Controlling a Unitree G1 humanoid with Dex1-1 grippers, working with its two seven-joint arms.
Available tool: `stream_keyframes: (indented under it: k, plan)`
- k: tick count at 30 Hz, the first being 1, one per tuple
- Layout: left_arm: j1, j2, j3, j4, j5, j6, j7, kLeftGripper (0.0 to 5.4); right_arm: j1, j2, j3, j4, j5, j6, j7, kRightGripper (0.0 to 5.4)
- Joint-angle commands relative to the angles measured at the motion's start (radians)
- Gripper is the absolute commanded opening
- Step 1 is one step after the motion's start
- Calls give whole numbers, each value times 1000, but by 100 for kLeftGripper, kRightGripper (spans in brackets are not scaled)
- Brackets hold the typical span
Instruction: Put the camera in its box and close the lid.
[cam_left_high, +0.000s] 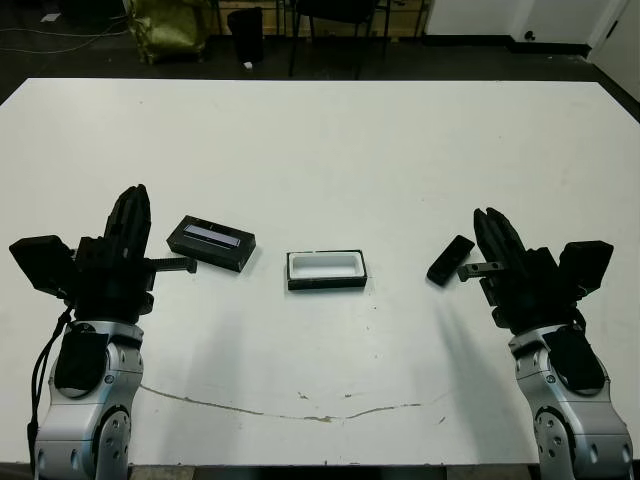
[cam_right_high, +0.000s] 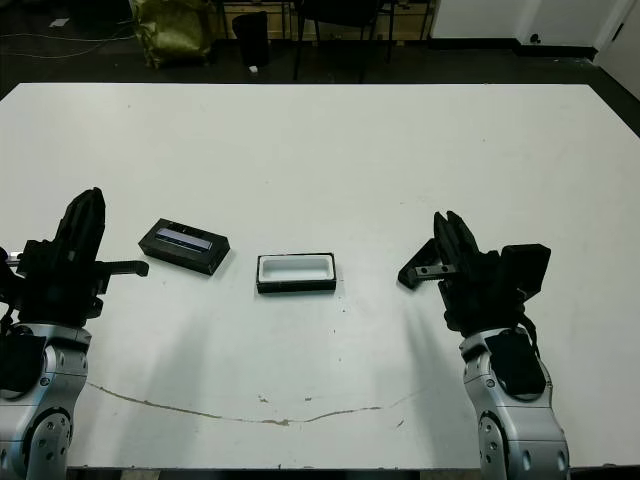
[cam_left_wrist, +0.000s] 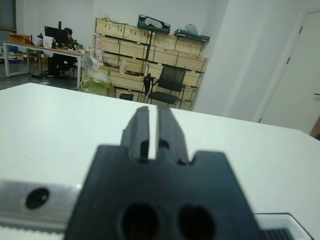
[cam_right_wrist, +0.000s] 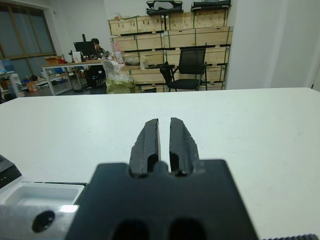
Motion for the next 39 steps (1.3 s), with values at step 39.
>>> stream_keyframes:
  k: [39]
  plan:
    - [47,-25,-4,-3,11,-27,-7,1,-966,-524,325,1024,-506,-383,546,0]
